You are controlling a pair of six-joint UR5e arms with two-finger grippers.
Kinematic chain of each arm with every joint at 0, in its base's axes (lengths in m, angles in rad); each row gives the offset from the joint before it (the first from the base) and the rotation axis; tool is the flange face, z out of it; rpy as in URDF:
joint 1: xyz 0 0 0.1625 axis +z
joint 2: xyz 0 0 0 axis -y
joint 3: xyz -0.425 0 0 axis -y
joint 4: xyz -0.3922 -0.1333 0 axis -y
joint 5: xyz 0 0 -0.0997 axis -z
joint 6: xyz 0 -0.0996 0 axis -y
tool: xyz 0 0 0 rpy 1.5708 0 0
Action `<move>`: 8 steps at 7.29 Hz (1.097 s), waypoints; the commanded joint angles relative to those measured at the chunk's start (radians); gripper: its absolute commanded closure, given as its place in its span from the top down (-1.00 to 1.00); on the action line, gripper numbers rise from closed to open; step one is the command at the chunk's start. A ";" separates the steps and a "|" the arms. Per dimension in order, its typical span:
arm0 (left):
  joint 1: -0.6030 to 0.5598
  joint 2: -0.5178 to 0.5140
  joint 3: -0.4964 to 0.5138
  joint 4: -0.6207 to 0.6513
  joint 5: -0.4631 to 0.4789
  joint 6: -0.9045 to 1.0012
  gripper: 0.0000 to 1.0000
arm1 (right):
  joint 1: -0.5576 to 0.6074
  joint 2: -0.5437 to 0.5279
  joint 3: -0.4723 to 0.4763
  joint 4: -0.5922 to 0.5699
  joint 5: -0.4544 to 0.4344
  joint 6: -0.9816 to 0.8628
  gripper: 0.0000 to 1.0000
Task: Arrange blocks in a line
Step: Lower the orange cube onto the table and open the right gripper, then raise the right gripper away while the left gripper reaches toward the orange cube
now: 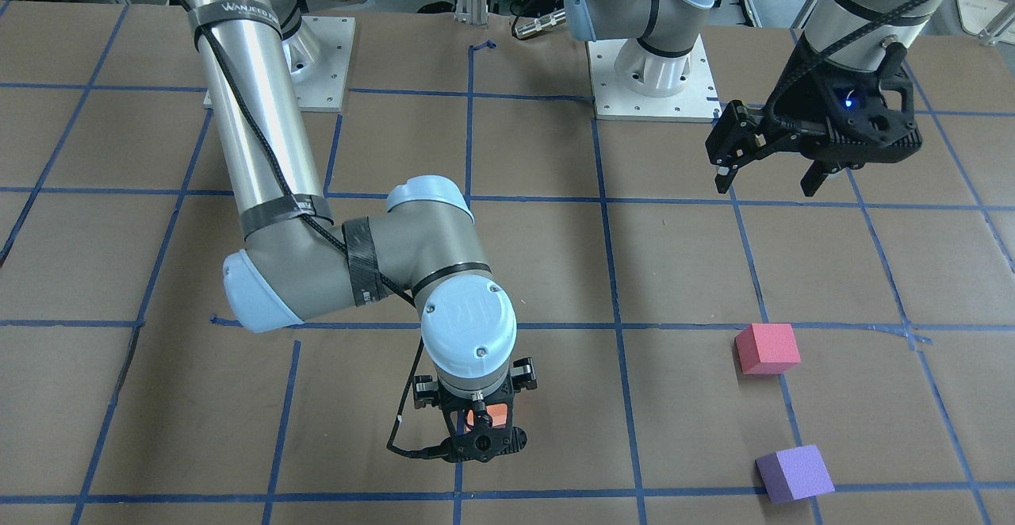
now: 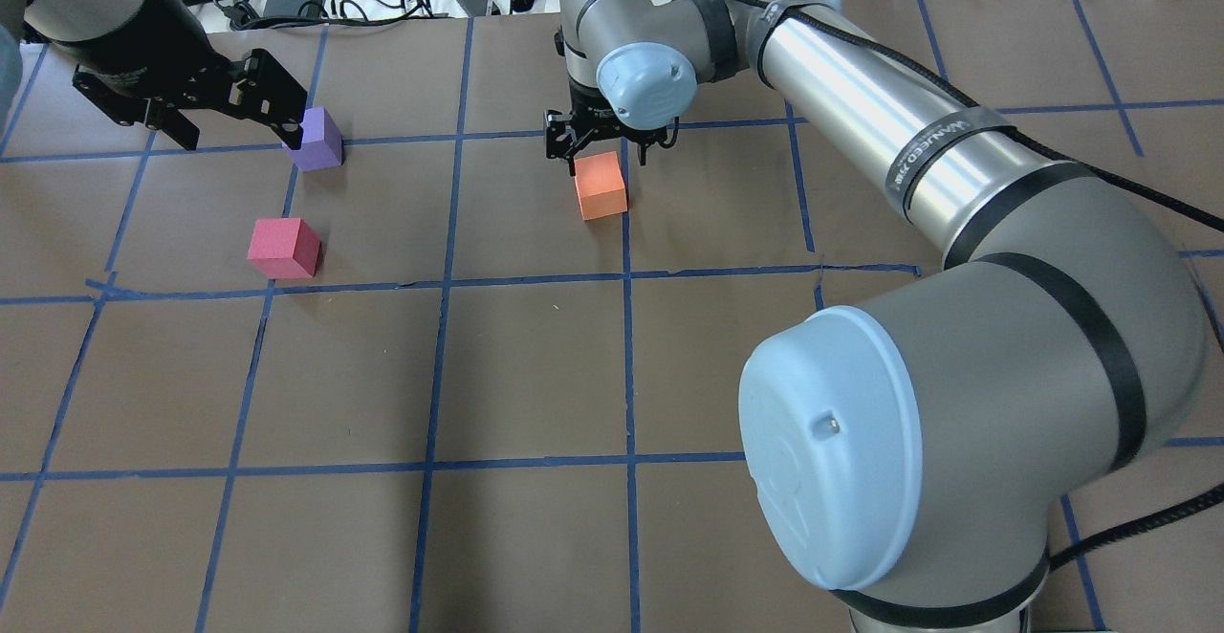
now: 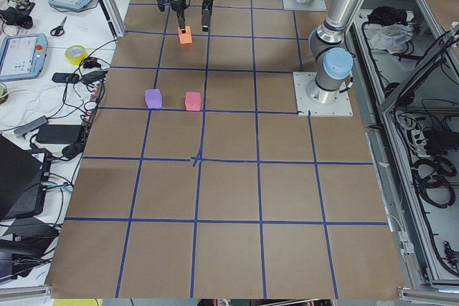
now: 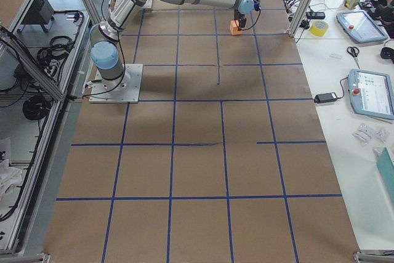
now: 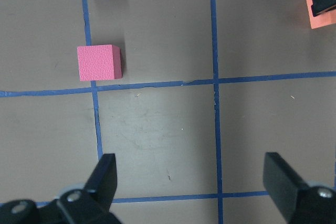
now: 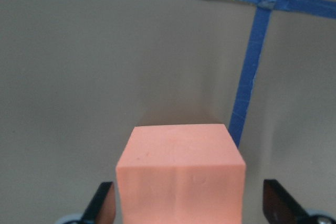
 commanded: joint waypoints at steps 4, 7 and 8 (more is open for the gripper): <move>-0.125 -0.125 0.050 0.086 -0.017 -0.251 1.00 | -0.160 -0.369 0.020 0.350 0.000 -0.027 1.00; -0.252 -0.318 0.050 0.285 -0.063 -0.443 1.00 | -0.198 -0.502 0.125 0.387 -0.006 -0.042 1.00; -0.291 -0.385 0.051 0.338 -0.055 -0.516 1.00 | -0.224 -0.567 0.220 0.376 -0.009 -0.094 0.99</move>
